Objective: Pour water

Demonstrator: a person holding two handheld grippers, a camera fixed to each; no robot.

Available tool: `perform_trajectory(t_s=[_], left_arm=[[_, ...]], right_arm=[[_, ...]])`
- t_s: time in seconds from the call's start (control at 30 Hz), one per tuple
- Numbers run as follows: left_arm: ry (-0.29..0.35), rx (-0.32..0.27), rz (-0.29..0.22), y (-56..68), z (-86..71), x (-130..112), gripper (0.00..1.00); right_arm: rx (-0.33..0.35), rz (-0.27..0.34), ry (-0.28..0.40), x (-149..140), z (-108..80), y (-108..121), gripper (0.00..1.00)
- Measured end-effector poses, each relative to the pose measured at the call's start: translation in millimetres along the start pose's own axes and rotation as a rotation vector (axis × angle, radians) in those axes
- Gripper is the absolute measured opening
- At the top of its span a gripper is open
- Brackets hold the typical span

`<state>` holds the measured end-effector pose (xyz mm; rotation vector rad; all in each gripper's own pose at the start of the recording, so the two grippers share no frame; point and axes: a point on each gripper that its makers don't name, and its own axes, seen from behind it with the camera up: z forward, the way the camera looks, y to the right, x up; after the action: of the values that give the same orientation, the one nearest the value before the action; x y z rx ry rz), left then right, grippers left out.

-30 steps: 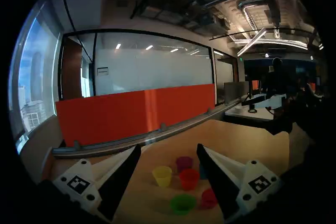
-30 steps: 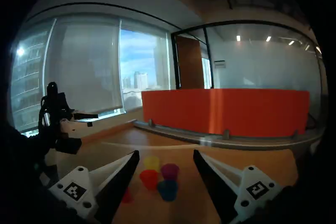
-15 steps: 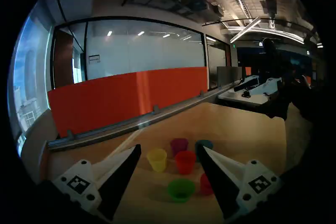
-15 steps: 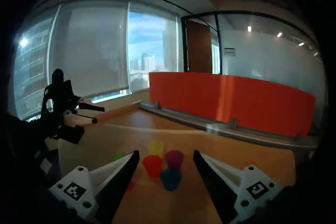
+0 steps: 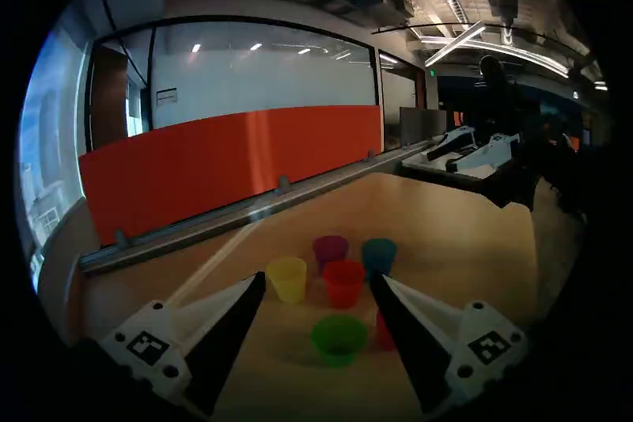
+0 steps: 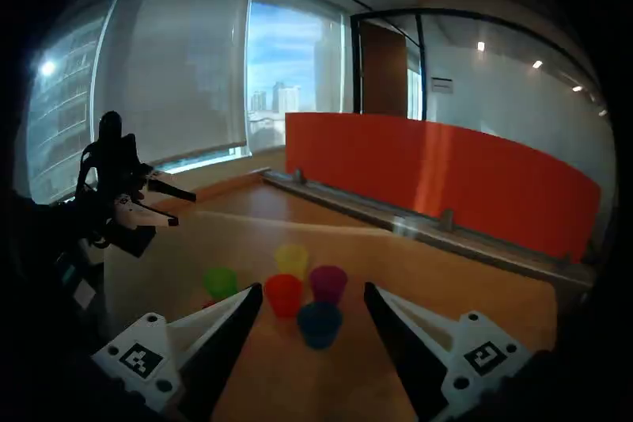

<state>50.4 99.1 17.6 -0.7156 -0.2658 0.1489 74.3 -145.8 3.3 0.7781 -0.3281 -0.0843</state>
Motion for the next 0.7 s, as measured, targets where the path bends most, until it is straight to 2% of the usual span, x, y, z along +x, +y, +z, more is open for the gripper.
perform_trajectory(t_s=[0.3,0.7], left_arm=[[-0.053,-0.038,0.004,7.2,13.1,-31,0.98],[-0.124,-0.069,0.005,15.3,26.7,-75,0.99]], right_arm=[[0.005,-0.013,-0.057,-29,20.6,3,1.00],[0.007,-0.007,-0.097,-57,43.3,10,1.00]])
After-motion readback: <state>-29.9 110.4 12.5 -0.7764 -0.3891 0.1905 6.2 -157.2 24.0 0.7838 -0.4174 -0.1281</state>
